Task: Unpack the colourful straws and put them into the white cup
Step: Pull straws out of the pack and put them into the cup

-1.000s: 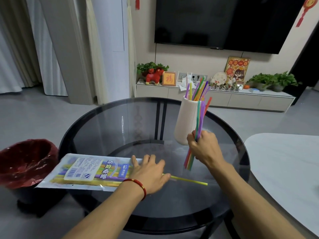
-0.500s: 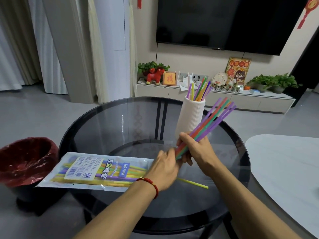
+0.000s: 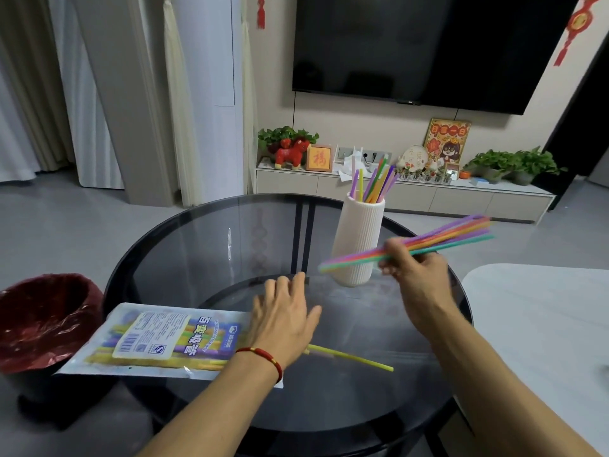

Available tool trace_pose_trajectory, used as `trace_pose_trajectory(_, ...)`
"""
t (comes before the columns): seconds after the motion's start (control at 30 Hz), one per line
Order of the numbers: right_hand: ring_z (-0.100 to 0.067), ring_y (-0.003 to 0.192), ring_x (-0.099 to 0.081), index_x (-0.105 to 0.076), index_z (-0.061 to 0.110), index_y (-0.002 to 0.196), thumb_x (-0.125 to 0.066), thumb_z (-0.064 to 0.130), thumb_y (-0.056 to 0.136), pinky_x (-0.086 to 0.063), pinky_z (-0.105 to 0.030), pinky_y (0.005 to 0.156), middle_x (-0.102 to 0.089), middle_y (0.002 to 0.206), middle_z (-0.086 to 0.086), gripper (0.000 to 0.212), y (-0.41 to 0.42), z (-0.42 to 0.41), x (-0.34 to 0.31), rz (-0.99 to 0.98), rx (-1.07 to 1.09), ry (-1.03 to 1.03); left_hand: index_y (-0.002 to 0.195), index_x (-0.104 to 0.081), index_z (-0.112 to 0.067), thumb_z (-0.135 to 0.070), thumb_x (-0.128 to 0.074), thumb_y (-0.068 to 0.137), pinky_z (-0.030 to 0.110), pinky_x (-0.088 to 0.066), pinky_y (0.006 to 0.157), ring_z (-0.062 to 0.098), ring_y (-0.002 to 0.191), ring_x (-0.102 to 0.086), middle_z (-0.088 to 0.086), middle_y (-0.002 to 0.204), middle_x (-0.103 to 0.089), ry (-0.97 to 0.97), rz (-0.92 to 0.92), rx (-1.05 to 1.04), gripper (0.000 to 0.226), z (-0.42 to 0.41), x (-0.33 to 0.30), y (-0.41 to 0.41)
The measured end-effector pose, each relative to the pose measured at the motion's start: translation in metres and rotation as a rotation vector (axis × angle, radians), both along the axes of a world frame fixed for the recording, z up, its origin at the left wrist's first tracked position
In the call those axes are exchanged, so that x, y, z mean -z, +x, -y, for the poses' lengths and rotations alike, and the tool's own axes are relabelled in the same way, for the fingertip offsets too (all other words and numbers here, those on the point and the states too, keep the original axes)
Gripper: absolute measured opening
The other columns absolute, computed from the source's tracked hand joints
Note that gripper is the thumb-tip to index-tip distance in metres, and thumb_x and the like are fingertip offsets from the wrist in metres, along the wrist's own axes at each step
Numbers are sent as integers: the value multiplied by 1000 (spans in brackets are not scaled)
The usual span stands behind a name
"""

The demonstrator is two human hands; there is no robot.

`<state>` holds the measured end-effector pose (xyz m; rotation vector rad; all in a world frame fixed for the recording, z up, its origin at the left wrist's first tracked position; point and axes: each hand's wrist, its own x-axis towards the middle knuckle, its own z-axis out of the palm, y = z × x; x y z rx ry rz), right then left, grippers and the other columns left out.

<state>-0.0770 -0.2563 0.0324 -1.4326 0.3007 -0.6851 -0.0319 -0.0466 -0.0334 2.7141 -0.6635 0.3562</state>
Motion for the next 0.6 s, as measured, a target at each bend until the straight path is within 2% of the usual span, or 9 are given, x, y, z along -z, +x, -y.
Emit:
trace_pose_trajectory(0.1,-9,54,-66,-70,6,86,-74,16,95,-59,-21,65,-68,65,-2,14,10,26,-33,141,198,142,146,-26,-22,-51,-34,97,41,-41,95,24,119,-40,4,129,-46,-25,21,-42,58,-5,5,2)
trace_pose_trajectory(0.23,-8,52,-67,-65,10,86,-73,15,95,-58,-21,59,-68,75,-4,13,26,41,-72,241,316,115,144,-28,-23,-50,-31,97,42,-43,94,23,117,-41,4,129,-44,-36,47,-61,54,-7,8,3)
trace_pose_trajectory(0.33,-11,52,-67,-63,14,83,-69,18,97,-60,-26,58,-68,71,-3,16,39,45,-87,192,367,-50,144,-27,-23,-51,-19,95,41,-46,91,23,113,-44,3,128,-44,-82,75,-65,57,-7,6,2)
trace_pose_trajectory(0.43,-13,54,-70,-70,7,95,-68,25,97,-63,-31,62,-71,72,-7,18,52,44,-93,73,385,-240,146,-24,-25,-53,-12,94,40,-45,91,22,114,-45,2,130,-44,-88,84,-46,61,-5,5,-1)
trace_pose_trajectory(0.47,-13,55,-71,-71,10,93,-68,27,97,-64,-31,62,-73,73,-6,18,56,43,-95,39,391,-317,146,-22,-26,-54,-10,93,39,-45,93,22,116,-44,2,132,-43,-87,79,-40,61,-5,6,-1)
trace_pose_trajectory(0.53,-14,57,-74,-68,20,79,-67,27,96,-65,-33,63,-75,71,-4,18,64,38,-99,-22,388,-457,147,-20,-26,-54,-9,93,38,-43,95,21,120,-43,3,137,-40,-86,64,-36,62,-5,8,-1)
trace_pose_trajectory(0.6,-13,57,-75,-68,21,74,-68,24,93,-66,-34,63,-76,70,-3,19,73,34,-102,-101,367,-545,147,-20,-26,-54,-10,93,37,-42,96,21,120,-43,4,139,-37,-90,53,-40,62,-5,9,-1)
